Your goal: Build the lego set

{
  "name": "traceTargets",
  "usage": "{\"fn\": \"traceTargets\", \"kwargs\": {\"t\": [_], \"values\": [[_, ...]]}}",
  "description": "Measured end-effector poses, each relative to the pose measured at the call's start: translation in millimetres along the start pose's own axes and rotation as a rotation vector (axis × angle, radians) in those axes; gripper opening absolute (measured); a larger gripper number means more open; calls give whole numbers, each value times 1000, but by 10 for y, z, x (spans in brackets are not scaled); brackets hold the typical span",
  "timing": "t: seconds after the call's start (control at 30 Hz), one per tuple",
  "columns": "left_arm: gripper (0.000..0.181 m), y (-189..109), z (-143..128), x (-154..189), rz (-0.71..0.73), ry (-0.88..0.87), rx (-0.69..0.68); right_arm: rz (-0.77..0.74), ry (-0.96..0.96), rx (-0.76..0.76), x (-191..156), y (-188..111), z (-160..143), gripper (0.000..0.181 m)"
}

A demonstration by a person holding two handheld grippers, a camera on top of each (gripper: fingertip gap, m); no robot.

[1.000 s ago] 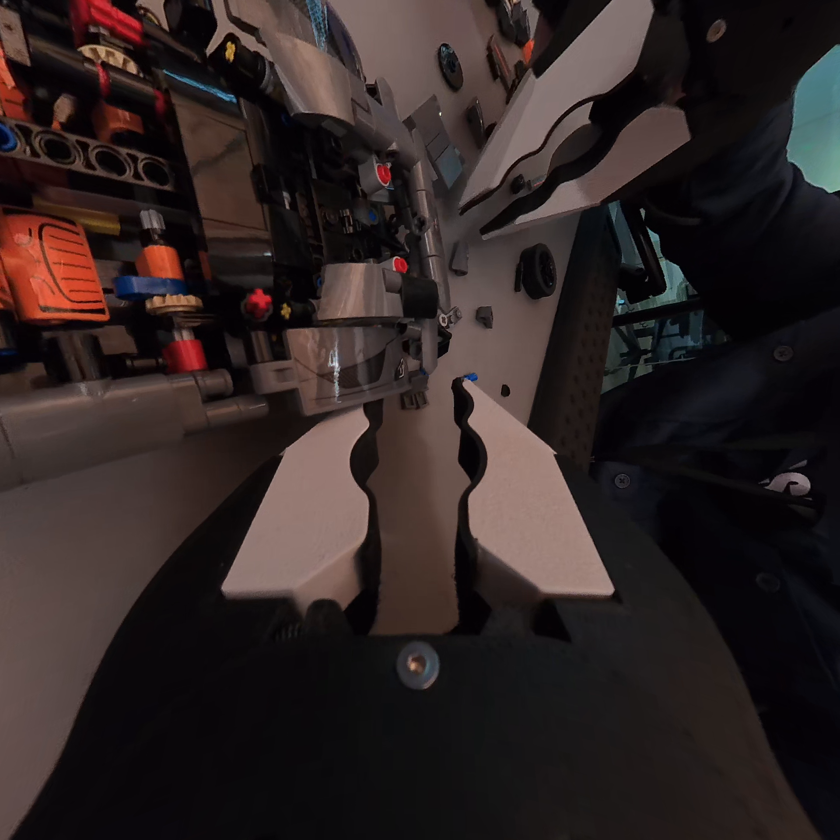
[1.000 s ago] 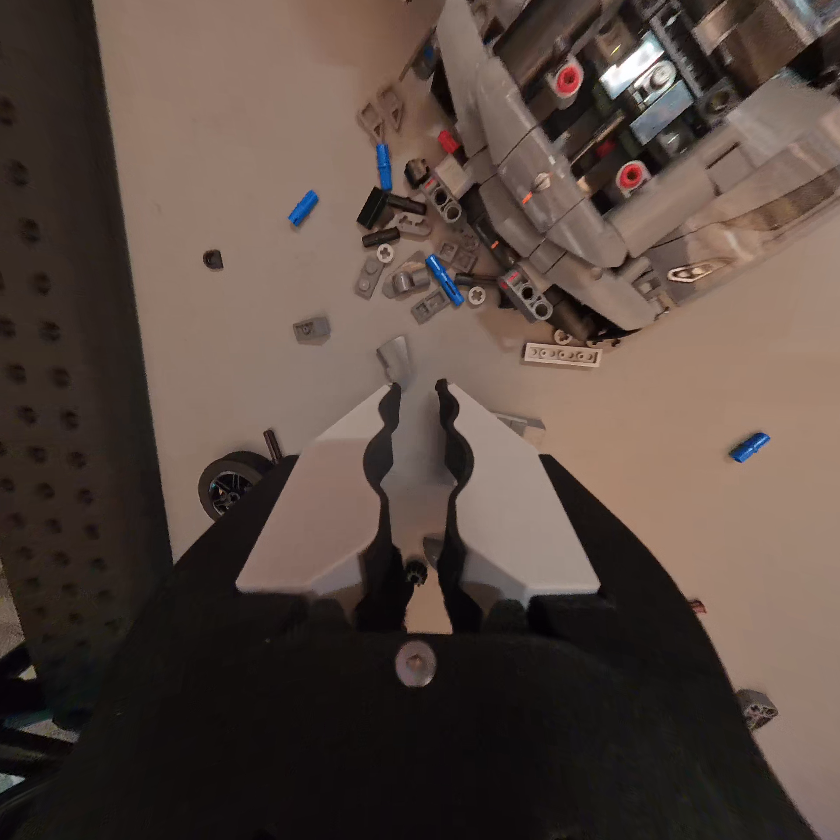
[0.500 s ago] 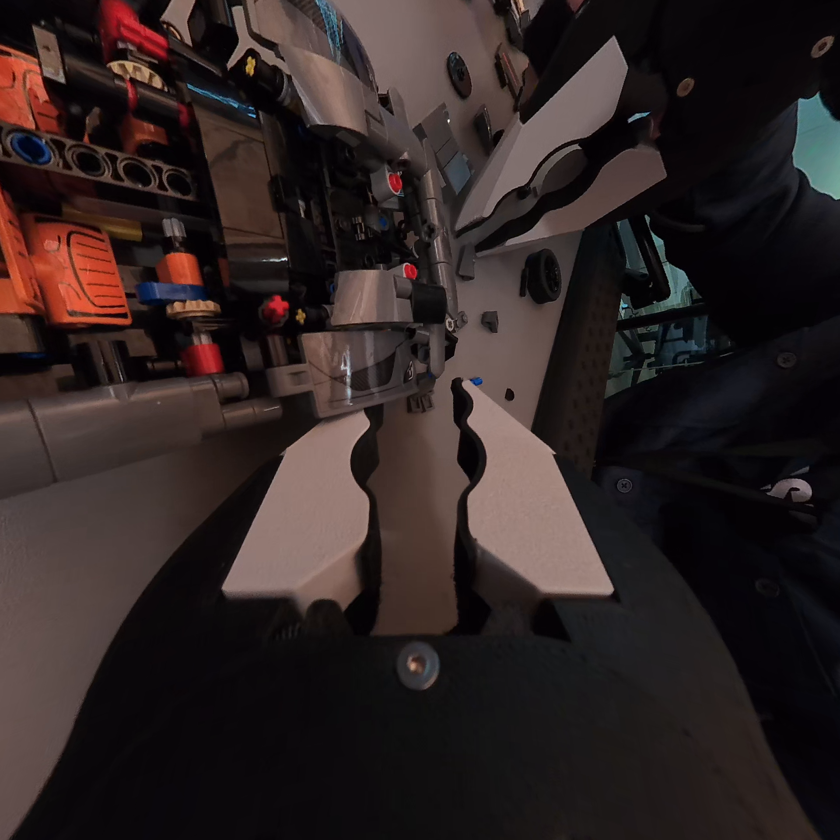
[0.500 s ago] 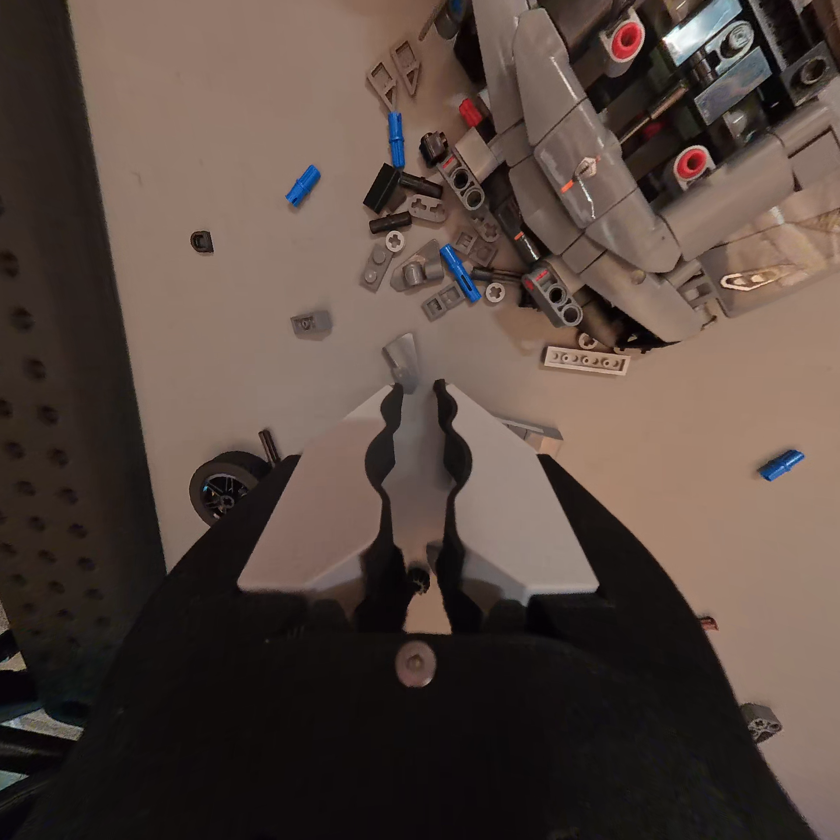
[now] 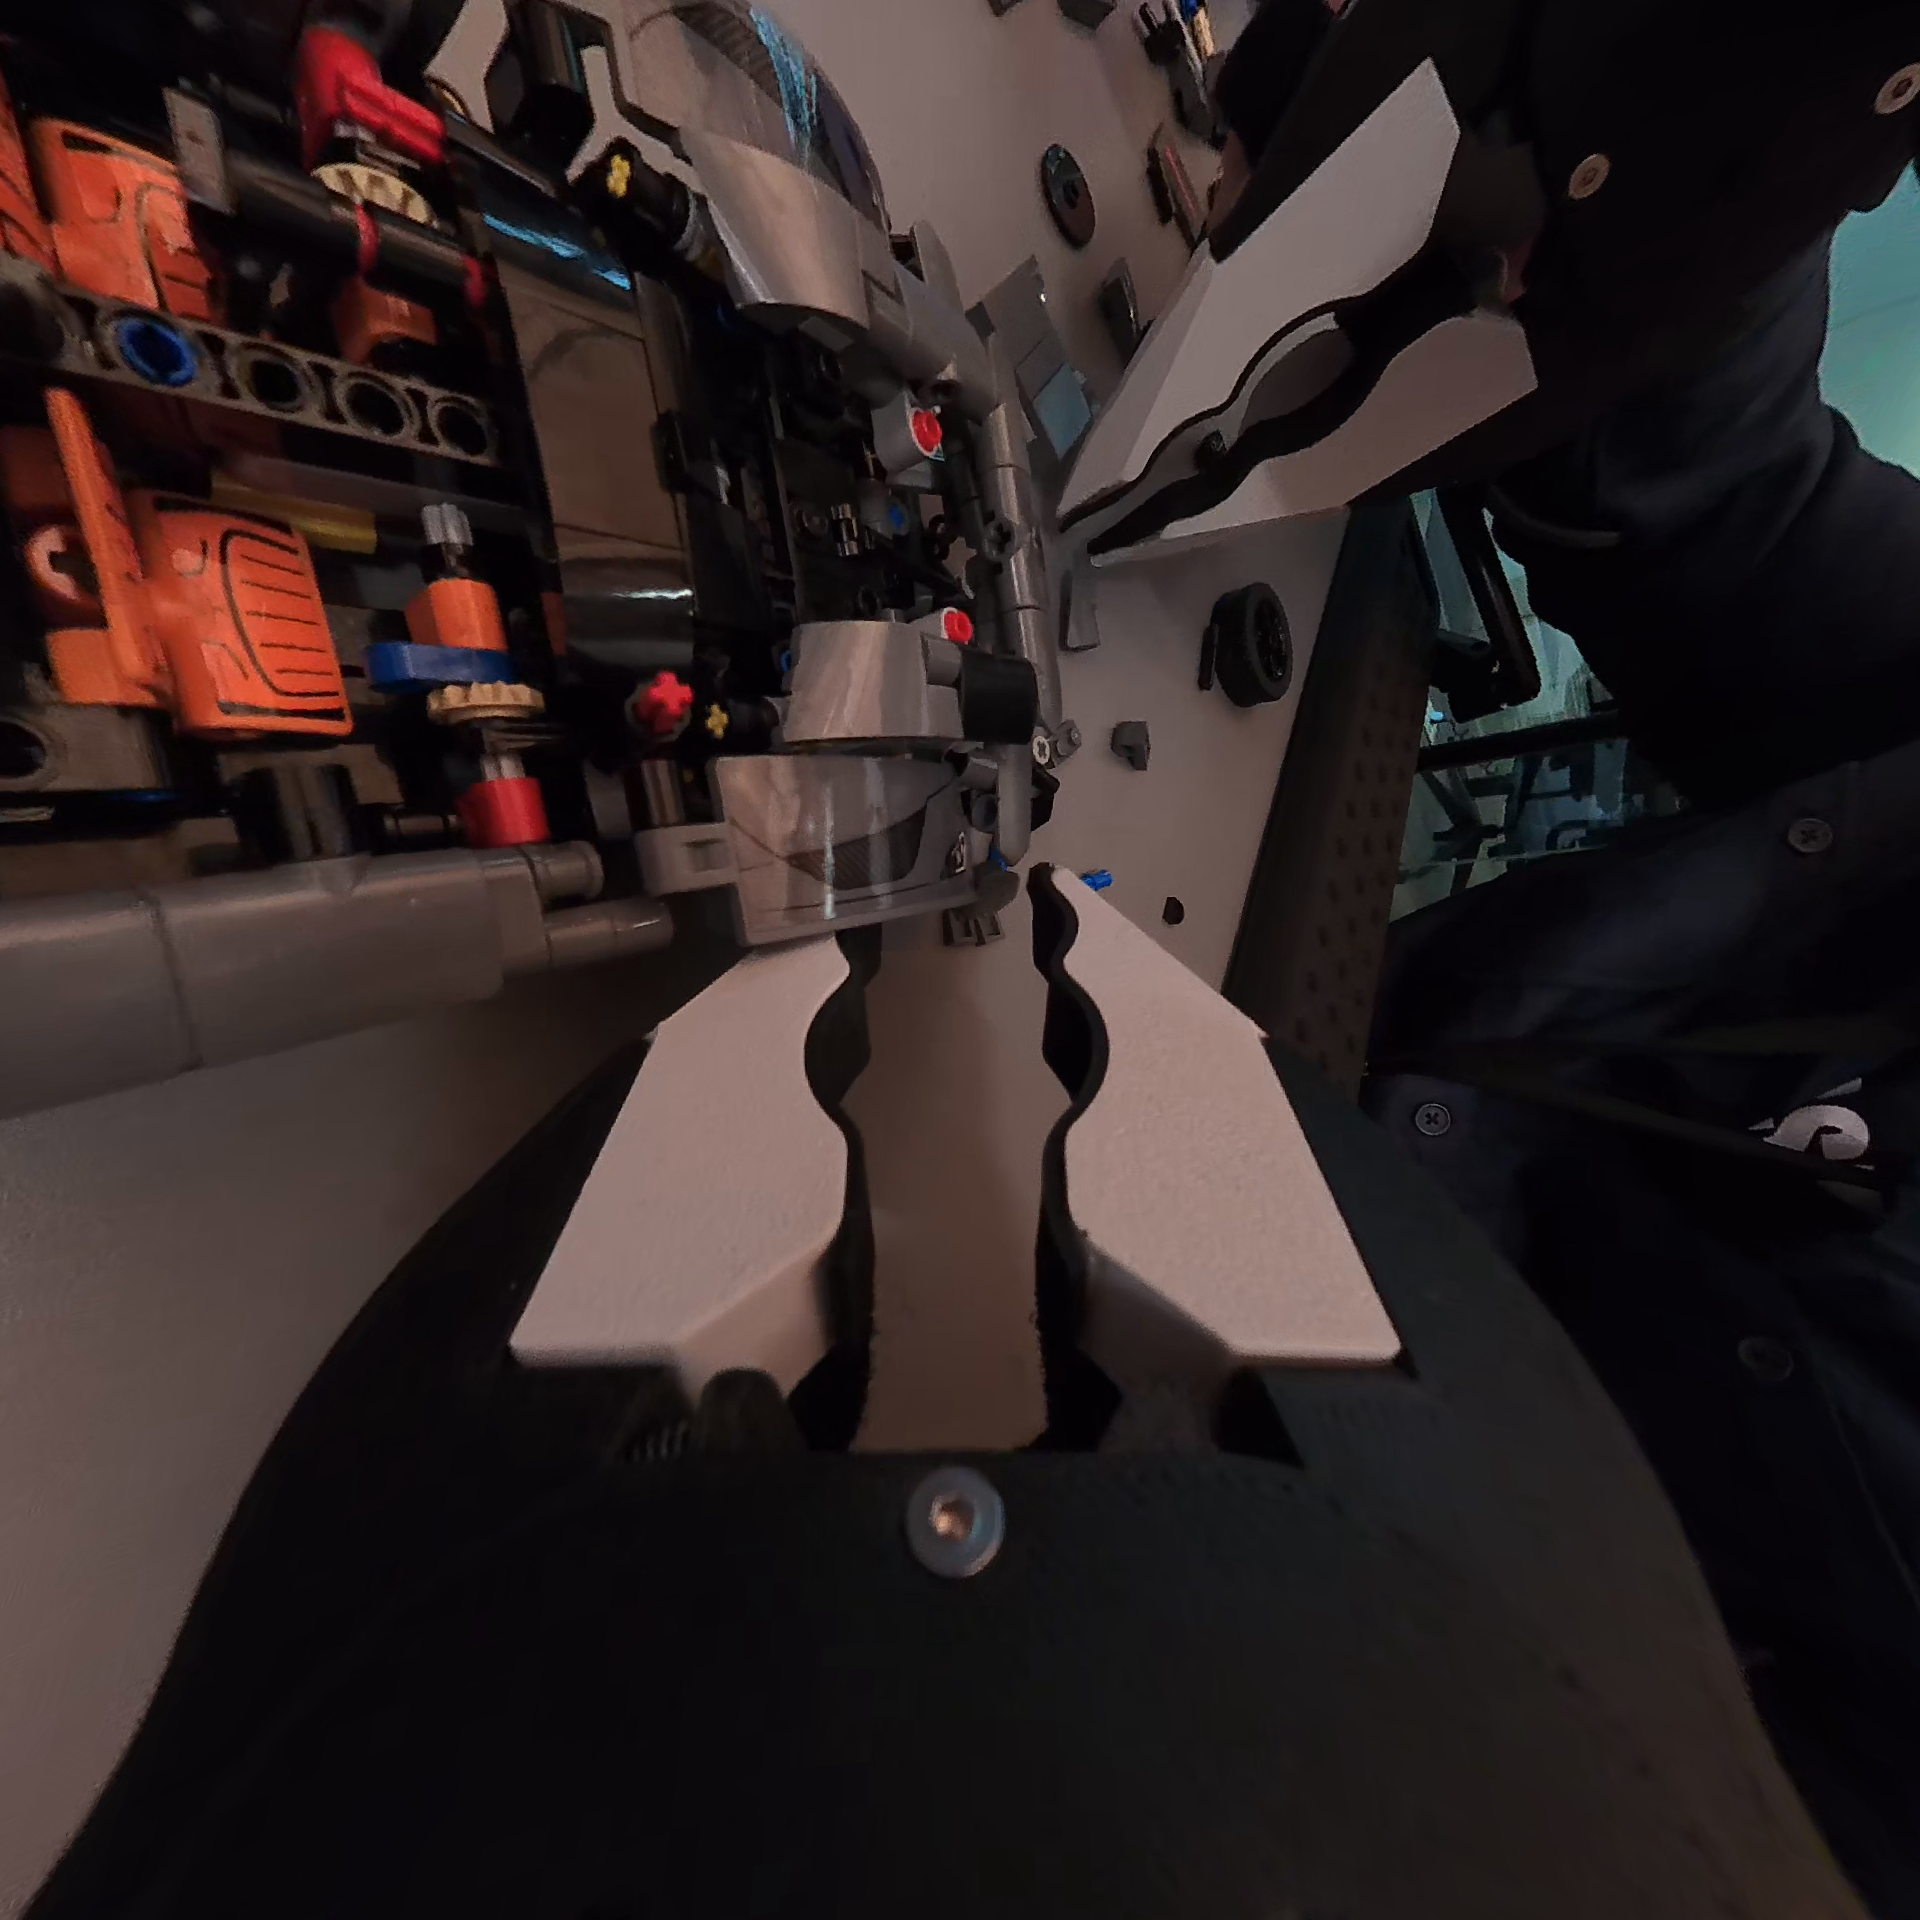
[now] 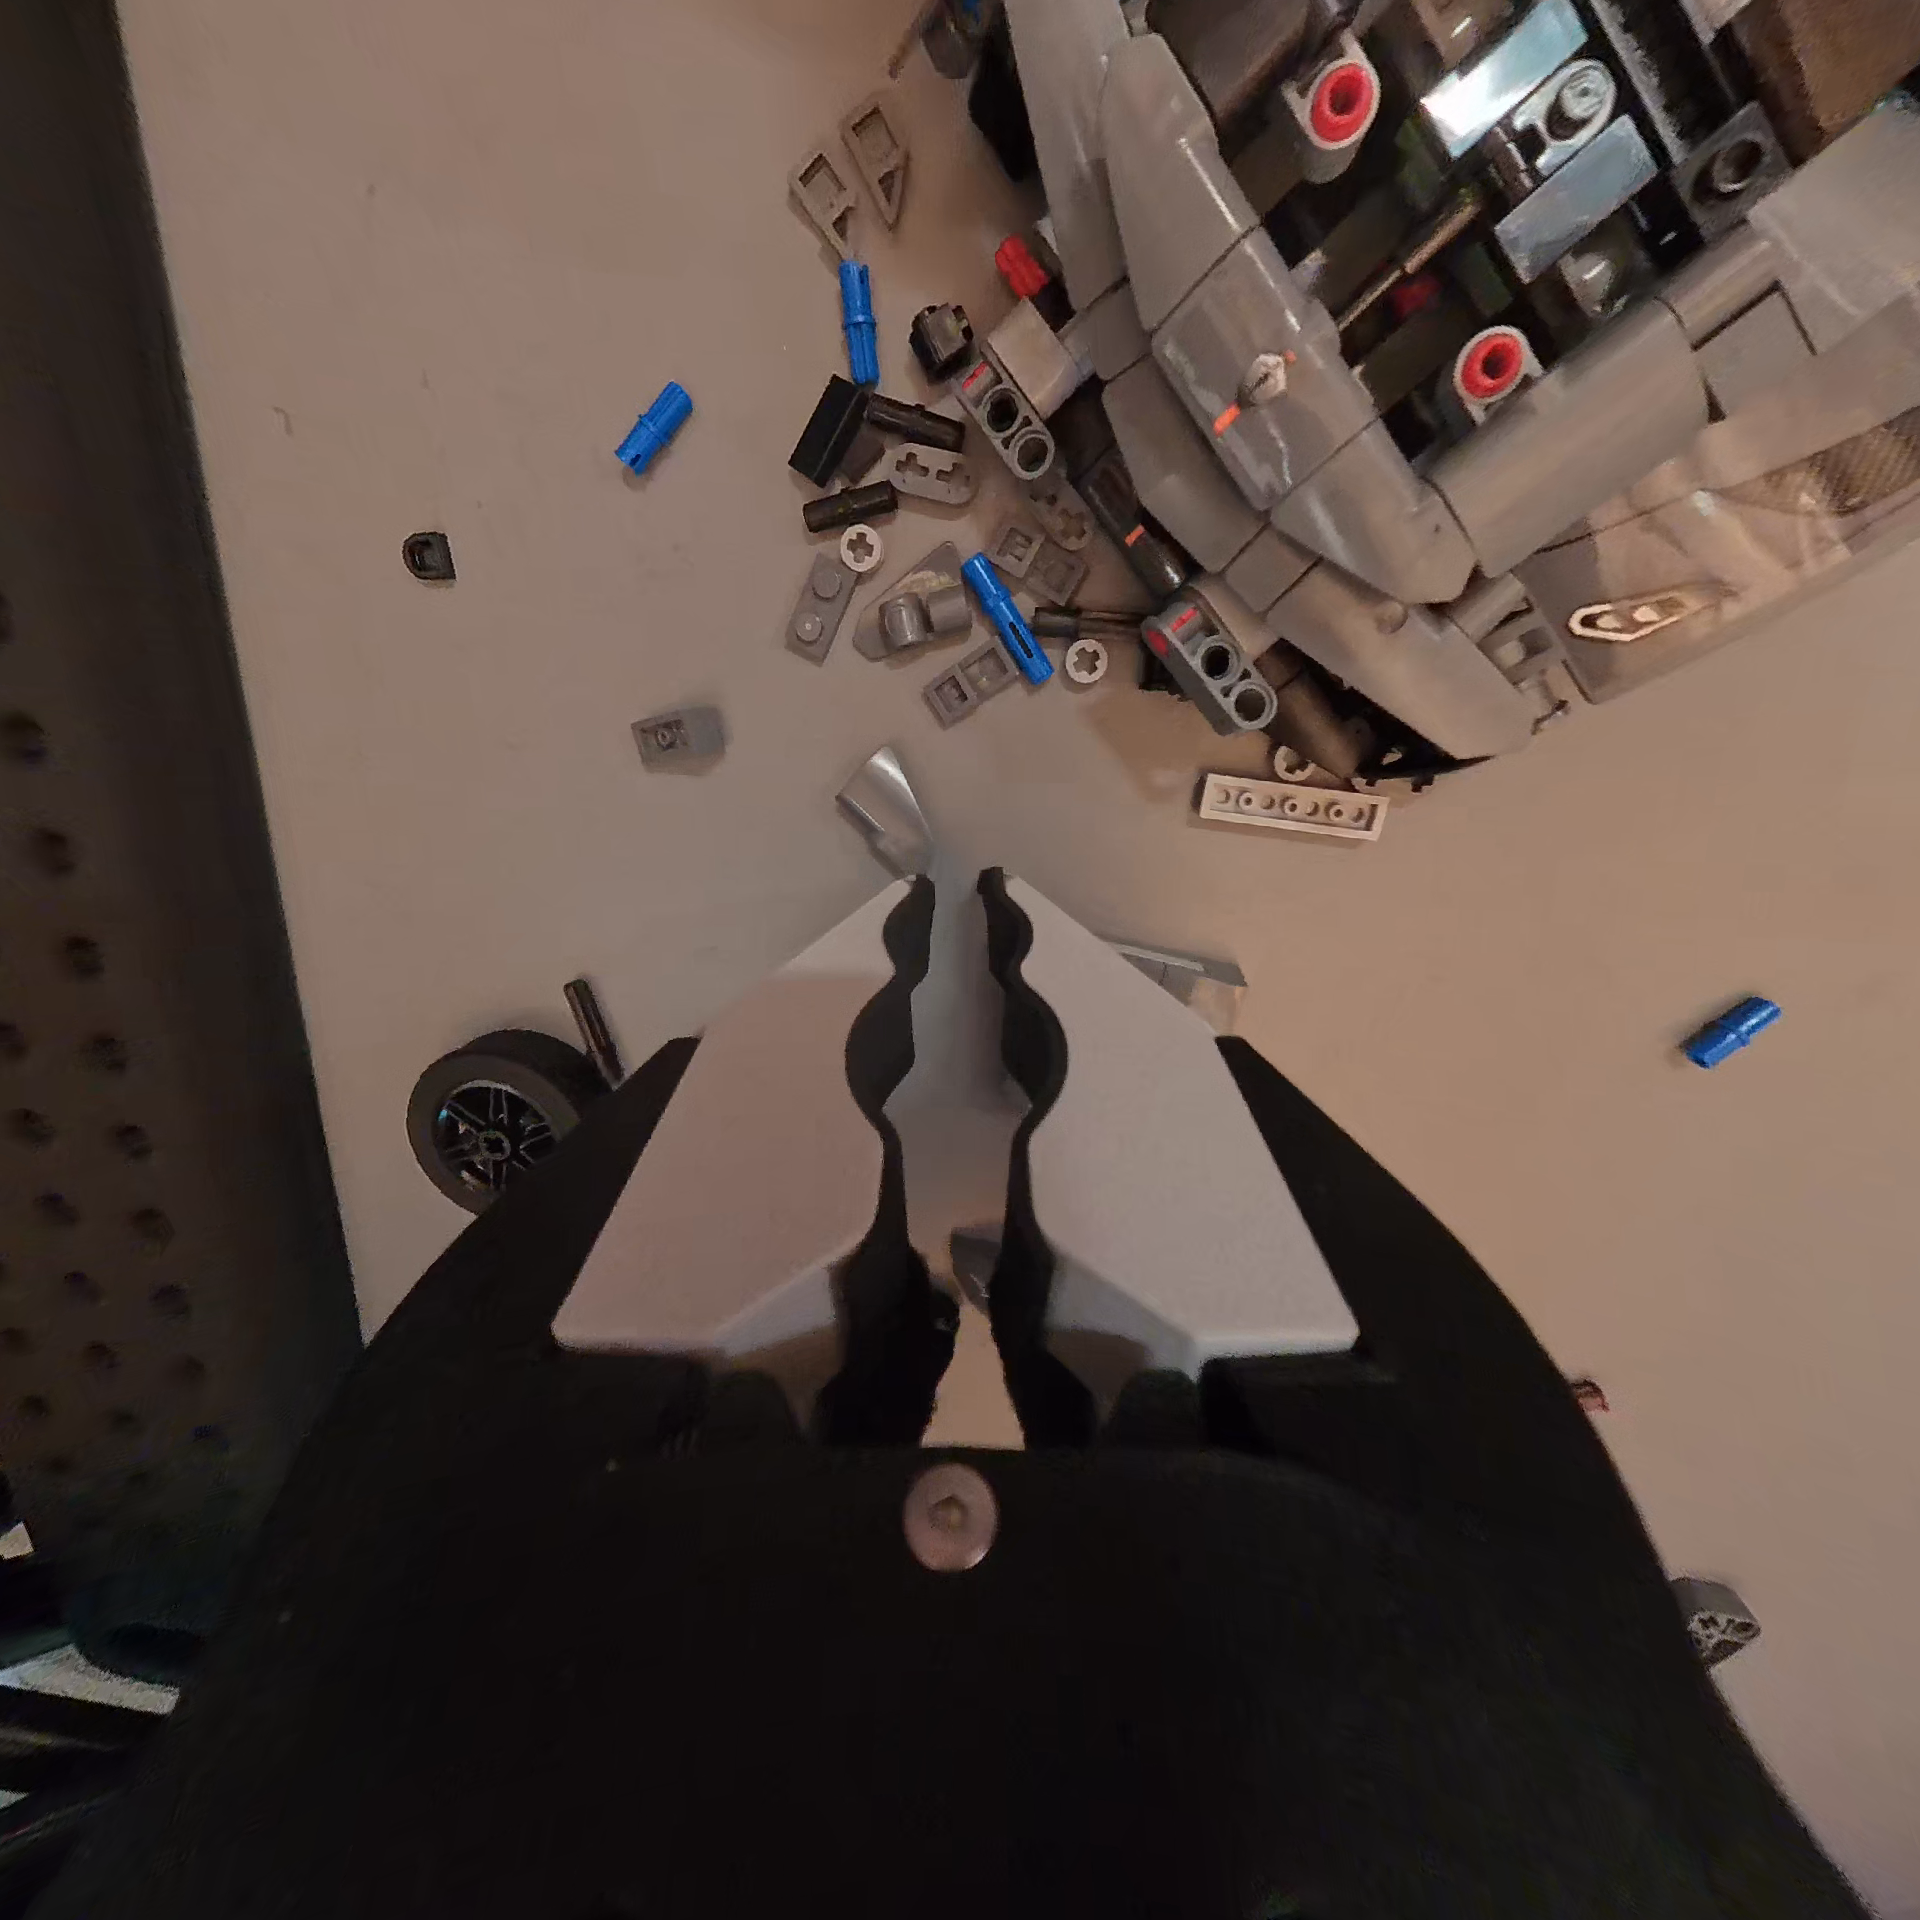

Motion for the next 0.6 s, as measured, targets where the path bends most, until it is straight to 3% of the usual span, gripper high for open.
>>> {"fn": "traceTargets", "kwargs": {"t": [0.6], "values": [[26, -42, 17, -5, -1, 10, 27, -32, 32, 26, 91, -63, -20, 11]]}}
Point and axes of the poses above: each gripper's, where its closed fingertips meet, y out along the fingers, z out of its top, x = y × z across the jaws, the point moved 5 cm from there along -y, back along the fingers, and after that the axes turned 9 degrees about -y, right-handed, at the moved point
